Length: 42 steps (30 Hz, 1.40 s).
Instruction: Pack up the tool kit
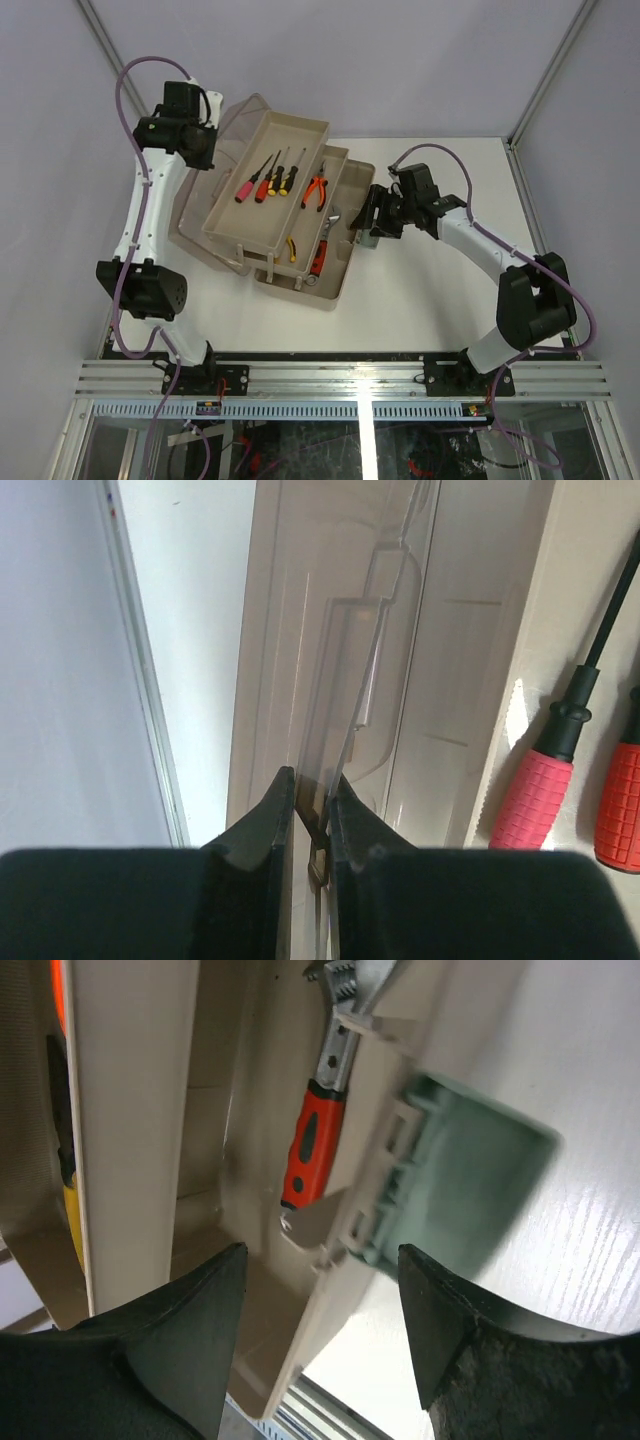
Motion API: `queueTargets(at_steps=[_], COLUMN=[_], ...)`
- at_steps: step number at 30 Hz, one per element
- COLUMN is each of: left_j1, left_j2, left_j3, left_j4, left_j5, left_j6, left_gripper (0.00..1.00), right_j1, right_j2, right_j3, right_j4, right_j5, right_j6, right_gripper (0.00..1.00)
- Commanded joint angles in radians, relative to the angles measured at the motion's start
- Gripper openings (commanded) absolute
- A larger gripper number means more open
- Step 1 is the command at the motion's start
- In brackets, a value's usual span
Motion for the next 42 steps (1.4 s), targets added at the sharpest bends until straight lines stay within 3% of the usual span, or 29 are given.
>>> queueTargets(at_steps=[1, 7, 14, 20, 22, 26, 30, 36, 42], left_j1=[-0.075, -0.112, -0.150, -0.185, -0.185, -0.188, -0.197, -0.225, -0.286], left_j2=[-0.104, -0.096, -0.105, -0.108, -0.108, -0.105, -0.106, -0.113, -0.116], left_j3=[0.051, 0.084, 0.094, 0.098, 0.100, 0.113, 0.124, 0.136, 0.147], left_j4=[0.214, 0.219, 0.219, 0.219, 0.219, 0.219, 0.219, 0.219, 0.225], left_j5=[0.059, 0.020, 0.002, -0.035, -0.039, -0.050, -0.063, -0.090, -0.142], left_j6=[-0.108, -0.101, -0.089, -0.076, -0.073, -0.071, -0.067, -0.054, -0.031], left_gripper=[0.00, 0.00, 0.00, 0.00, 0.00, 0.00, 0.00, 0.00, 0.00], right_j1=[0.022, 0.025, 0.024, 0.023, 0.015, -0.021, -0.063, -0.142, -0.137], right_j2=[0.041, 0.095, 0.060, -0.051, -0.080, -0.094, -0.069, 0.199, 0.363], right_j3=[-0.007, -0.032, -0.117, -0.067, -0.039, -0.004, 0.016, 0.115, 0.205], right_j4=[0.021, 0.020, 0.221, 0.090, 0.039, 0.006, -0.008, -0.002, 0.104], right_j5=[0.000, -0.011, -0.107, 0.115, 0.191, 0.248, 0.321, 0.271, 0.128], right_j6=[0.010, -0.003, 0.081, 0.020, -0.005, -0.022, -0.030, -0.071, -0.028], right_gripper=[0.68, 0.68, 0.73, 0.71, 0.63, 0.28, 0.13, 0.01, 0.00])
